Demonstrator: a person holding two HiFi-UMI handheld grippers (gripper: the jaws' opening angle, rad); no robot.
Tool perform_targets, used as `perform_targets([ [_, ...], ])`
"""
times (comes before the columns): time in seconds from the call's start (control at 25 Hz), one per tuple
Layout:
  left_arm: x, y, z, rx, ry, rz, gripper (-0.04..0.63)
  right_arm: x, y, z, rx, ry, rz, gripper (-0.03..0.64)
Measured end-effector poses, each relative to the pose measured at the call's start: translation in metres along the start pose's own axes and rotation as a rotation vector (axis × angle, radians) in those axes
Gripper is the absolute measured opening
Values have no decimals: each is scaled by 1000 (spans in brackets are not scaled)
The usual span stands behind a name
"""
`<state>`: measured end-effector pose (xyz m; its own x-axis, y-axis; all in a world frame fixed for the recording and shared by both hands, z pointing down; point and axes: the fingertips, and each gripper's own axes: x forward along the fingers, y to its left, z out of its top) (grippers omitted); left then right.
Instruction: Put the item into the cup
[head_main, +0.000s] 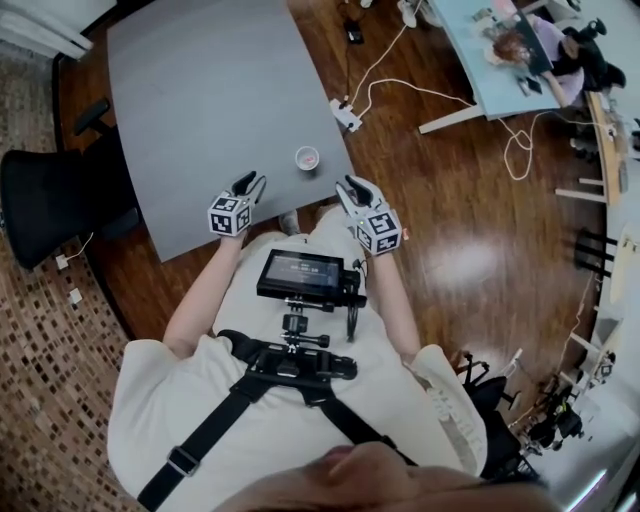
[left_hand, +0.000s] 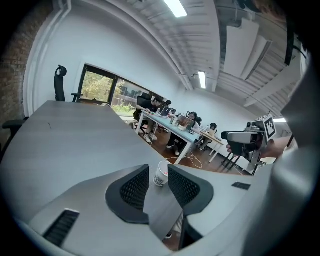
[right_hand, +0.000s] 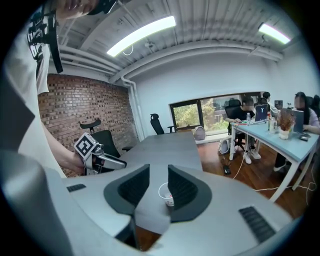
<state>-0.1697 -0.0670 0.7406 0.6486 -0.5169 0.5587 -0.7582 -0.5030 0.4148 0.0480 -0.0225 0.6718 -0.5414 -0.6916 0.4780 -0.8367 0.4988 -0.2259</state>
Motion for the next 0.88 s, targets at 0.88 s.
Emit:
perform_targets([
  [0.88,-42,-44,-4,9,-181,-2,43,-9,16,12,107,-91,212,210],
])
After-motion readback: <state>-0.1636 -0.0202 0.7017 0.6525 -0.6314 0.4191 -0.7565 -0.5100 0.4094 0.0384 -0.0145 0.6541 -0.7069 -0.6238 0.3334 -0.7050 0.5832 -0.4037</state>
